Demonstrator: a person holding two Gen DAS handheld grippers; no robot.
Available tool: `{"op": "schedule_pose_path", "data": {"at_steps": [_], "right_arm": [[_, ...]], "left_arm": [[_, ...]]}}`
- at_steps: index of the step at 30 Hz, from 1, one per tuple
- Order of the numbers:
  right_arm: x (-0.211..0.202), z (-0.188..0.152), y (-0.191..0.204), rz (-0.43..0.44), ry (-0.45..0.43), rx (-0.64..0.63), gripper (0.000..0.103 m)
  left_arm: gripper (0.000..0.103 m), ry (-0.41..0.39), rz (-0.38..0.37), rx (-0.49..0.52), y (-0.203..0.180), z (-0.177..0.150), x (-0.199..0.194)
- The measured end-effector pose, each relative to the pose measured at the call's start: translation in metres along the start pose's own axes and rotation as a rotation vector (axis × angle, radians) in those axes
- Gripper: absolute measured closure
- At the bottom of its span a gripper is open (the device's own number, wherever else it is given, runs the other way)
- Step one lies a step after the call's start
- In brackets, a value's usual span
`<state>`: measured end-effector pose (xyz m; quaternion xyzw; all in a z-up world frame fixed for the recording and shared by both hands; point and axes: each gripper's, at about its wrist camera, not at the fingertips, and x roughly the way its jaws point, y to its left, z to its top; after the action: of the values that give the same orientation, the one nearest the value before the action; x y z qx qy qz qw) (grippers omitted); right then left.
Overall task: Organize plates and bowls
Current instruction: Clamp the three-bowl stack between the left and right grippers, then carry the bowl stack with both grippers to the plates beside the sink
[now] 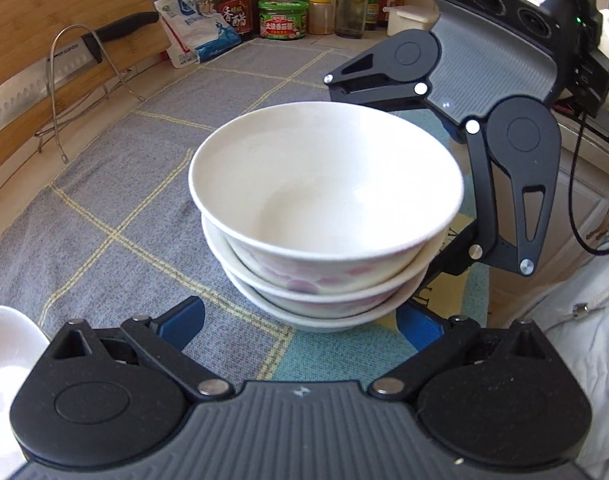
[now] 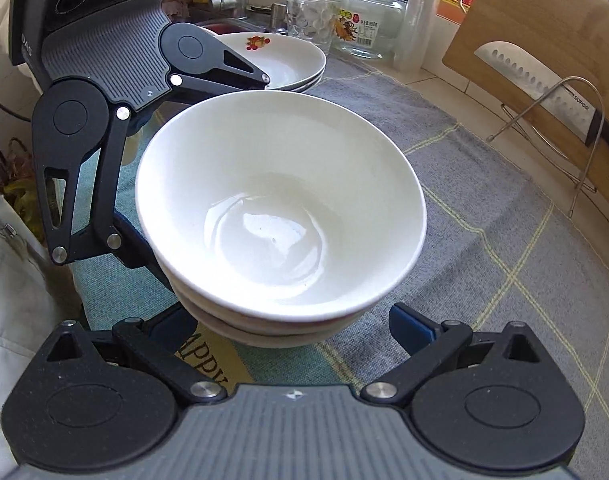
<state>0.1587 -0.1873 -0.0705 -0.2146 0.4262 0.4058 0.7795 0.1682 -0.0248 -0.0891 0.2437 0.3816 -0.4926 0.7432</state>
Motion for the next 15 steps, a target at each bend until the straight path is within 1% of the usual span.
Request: {"op": "schedule_pose_path", "data": {"at_steps": [6, 8, 13, 15], "right_arm": [[0.001, 0.007, -0.003, 0.058, 0.012, -0.039, 0.004], [0.002, 0.010, -0.005, 0.066, 0.016, -0.045, 0.007], [0.000, 0.011, -0.009, 0.093, 0.030, -0.041, 0.012], [-0.002, 0.012, -0.009, 0.096, 0.031, -0.041, 0.012]], "left_arm": [[0.005, 0.025, -0.074, 0.092, 0.001, 0.008, 0.004], [0.008, 0.028, -0.088, 0.120, 0.002, 0.012, 0.005], [0.013, 0.033, -0.132, 0.143, 0.009, 0.016, 0.002], [0.014, 0.037, -0.150, 0.149, 0.011, 0.017, 0.002]]}}
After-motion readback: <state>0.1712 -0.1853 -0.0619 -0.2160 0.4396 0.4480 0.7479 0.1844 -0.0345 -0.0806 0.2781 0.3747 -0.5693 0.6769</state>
